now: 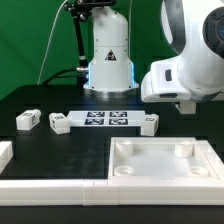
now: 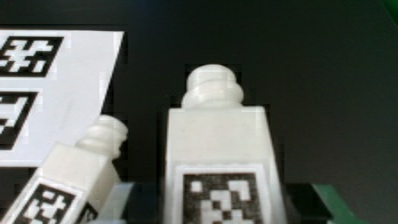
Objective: Assemble one leg
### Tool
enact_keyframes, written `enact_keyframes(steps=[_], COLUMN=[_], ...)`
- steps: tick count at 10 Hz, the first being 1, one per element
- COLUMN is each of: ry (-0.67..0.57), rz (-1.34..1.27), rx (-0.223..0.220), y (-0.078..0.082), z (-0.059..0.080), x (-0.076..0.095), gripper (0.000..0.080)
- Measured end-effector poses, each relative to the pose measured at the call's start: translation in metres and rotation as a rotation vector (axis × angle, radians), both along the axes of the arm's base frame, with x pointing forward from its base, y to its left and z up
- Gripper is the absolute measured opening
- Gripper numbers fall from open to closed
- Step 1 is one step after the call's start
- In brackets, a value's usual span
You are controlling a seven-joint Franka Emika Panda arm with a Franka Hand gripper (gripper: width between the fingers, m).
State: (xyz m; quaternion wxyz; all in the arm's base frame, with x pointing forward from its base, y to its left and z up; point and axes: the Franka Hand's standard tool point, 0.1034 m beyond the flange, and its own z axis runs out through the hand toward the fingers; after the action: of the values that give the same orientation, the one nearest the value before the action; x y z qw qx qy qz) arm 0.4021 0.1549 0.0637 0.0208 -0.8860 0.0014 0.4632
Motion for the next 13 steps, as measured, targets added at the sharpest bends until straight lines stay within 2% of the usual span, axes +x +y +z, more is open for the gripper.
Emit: enact_keyframes(steps=[1, 3, 5, 6, 7, 10, 11, 13], ry=[-0.018, -0.209, -0.351, -0.422, -0.485, -0.722, -0.817, -0.971], rz=[-0.003, -0.023, -0.033, -0.031, -0.022, -0.045, -0.055, -0.066], rx=[0.001, 0.006, 0.006, 0.013, 0.015, 0.027, 0.033, 0.044], y=[0.001, 0.004, 0.003, 0.001, -0.004, -0.011, -0.011, -0.009], z=[-0.001, -0.004, -0.003, 0.002, 0.013, 0.035, 0.040, 0.040], x=[0.003, 0.014, 0.014, 0.022, 0.030, 0.053, 0.063, 0.066], gripper=[0.0287, 0.0287, 0.0287, 0.0287, 0.0287, 0.0287, 0.0287, 0.0287])
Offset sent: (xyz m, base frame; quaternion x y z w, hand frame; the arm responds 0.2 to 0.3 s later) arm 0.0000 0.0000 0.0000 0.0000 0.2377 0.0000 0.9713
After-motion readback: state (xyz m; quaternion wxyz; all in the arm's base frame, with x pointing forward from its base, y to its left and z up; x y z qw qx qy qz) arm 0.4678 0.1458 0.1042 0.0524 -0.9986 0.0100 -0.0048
